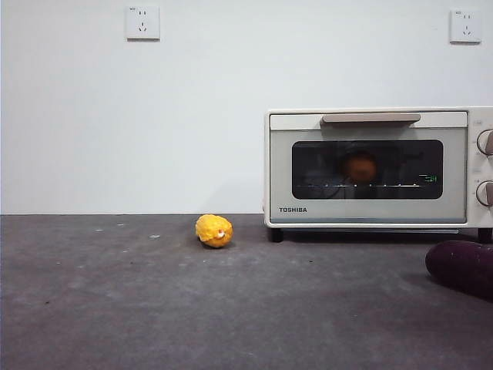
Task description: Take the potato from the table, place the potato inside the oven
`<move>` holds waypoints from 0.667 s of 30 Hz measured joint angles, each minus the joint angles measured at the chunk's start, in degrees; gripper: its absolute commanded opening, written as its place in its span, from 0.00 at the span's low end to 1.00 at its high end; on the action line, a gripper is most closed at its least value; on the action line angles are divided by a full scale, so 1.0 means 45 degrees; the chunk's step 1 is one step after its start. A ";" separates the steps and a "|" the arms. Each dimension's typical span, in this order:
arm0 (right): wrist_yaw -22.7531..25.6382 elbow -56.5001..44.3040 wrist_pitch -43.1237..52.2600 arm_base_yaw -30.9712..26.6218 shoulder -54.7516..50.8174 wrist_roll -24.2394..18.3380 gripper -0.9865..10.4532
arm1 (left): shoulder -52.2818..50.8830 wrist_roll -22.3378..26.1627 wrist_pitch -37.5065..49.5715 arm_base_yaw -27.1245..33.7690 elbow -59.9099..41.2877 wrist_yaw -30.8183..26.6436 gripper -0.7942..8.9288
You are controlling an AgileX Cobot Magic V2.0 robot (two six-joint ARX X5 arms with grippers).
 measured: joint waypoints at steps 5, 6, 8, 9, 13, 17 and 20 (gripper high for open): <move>0.0189 0.0000 -0.0505 0.0000 0.0000 -0.0005 0.09 | 0.0000 0.0000 0.0000 0.0000 0.0000 0.0000 0.08; 0.0257 0.0005 -0.0525 0.0005 0.0005 0.0005 0.09 | 0.0000 0.0000 0.0005 0.0000 0.0000 0.0000 0.08; 0.0345 0.0005 -0.0534 0.0005 0.0000 0.0000 0.09 | 0.0000 0.0000 0.0000 0.0000 0.0000 0.0000 0.08; 0.0355 0.0005 -0.0534 0.0005 0.0000 0.0000 0.09 | 0.0000 0.0000 0.0005 0.0000 0.0000 0.0000 0.08; 0.0393 0.0005 -0.0534 0.0005 0.0000 0.0000 0.09 | 0.0000 0.0000 0.0000 0.0000 0.0000 0.0000 0.08; 0.0423 0.0005 -0.0539 0.0005 0.0000 0.0000 0.09 | 0.0000 -0.0005 0.0005 0.0000 0.0000 0.0000 0.08; 0.0423 0.0005 -0.0539 0.0005 0.0000 0.0000 0.09 | 0.0000 -0.0005 0.0005 -0.0005 0.0000 0.0000 0.08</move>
